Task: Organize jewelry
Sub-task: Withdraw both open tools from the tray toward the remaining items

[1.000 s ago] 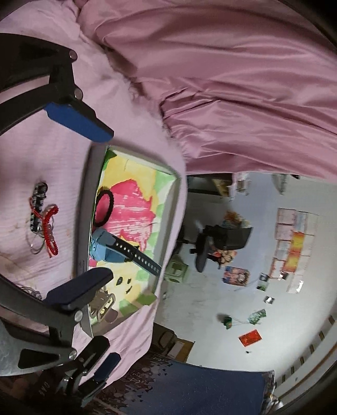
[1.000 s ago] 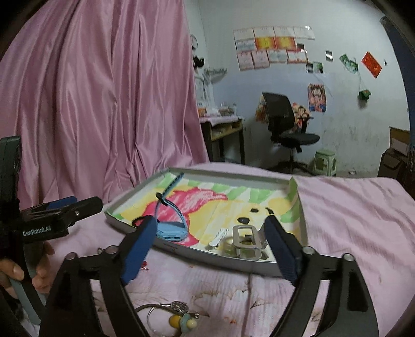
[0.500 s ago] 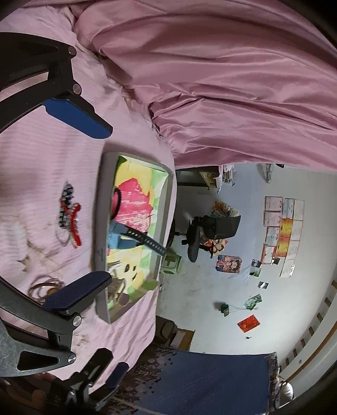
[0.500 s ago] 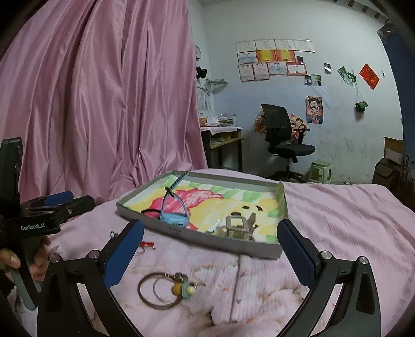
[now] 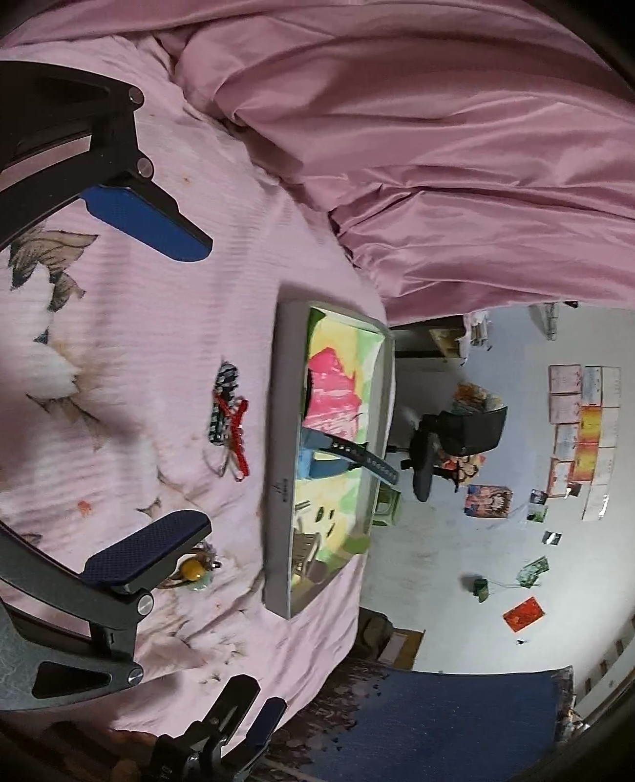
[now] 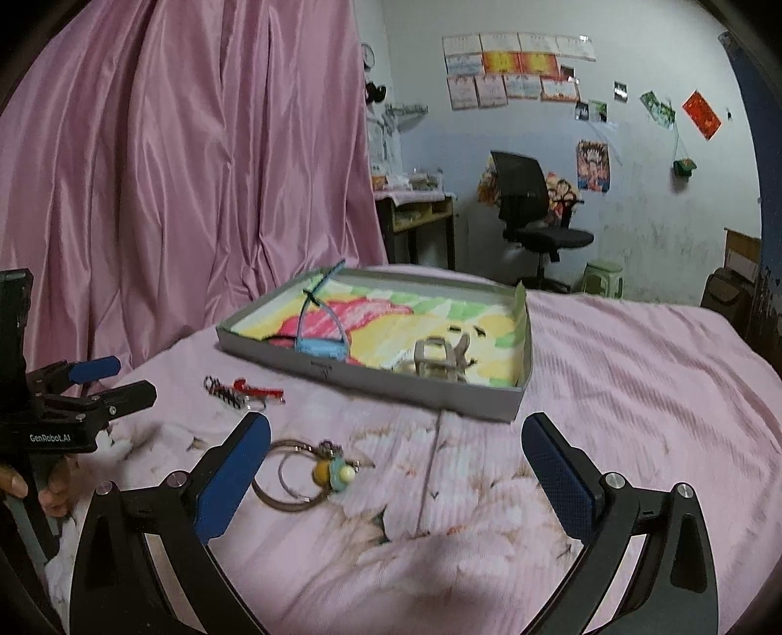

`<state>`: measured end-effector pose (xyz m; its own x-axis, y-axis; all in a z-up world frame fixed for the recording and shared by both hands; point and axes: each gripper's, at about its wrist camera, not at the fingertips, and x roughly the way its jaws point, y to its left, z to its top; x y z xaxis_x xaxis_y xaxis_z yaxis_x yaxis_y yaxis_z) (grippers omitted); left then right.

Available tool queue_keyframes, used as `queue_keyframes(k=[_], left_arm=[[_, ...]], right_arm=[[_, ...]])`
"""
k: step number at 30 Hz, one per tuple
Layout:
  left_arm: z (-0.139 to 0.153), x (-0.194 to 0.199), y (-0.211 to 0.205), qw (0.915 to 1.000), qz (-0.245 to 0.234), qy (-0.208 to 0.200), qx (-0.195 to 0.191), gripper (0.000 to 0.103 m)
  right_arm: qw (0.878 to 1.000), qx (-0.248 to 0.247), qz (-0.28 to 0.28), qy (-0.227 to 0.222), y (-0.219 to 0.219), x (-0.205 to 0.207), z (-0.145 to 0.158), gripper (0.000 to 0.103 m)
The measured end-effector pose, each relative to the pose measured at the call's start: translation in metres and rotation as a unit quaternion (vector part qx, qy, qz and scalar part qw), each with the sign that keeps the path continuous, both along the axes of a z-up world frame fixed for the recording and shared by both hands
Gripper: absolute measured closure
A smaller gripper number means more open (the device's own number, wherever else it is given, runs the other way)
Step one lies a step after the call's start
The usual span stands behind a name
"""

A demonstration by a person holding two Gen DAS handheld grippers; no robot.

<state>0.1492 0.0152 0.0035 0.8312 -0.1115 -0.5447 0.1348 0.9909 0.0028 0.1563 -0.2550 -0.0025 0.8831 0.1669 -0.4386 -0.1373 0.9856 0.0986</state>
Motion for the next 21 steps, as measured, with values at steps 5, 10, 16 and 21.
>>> queue_keyframes(k=[5,10,16,21], left_arm=[[-0.008,0.004,-0.001,0.9996,0.003,0.024,0.011,0.000],[-0.016,0.011,-0.003,0.9984,-0.002,0.051,0.022,0.000],[-0.022,0.022,0.001,0.9963,-0.002,0.085,0.009,0.000],[-0.027,0.034,0.003,0.9943,-0.006,0.107,-0.004,0.000]], right_arm=[[1.000,-0.009,0.008,0.028,0.003,0.003,-0.009,0.002],[0.998,-0.015,0.018,0.056,0.008,0.009,-0.018,0.002],[0.995,-0.012,0.044,0.085,0.014,0.017,-0.026,0.025],[0.991,-0.015,0.069,0.111,0.025,0.025,-0.035,0.041]])
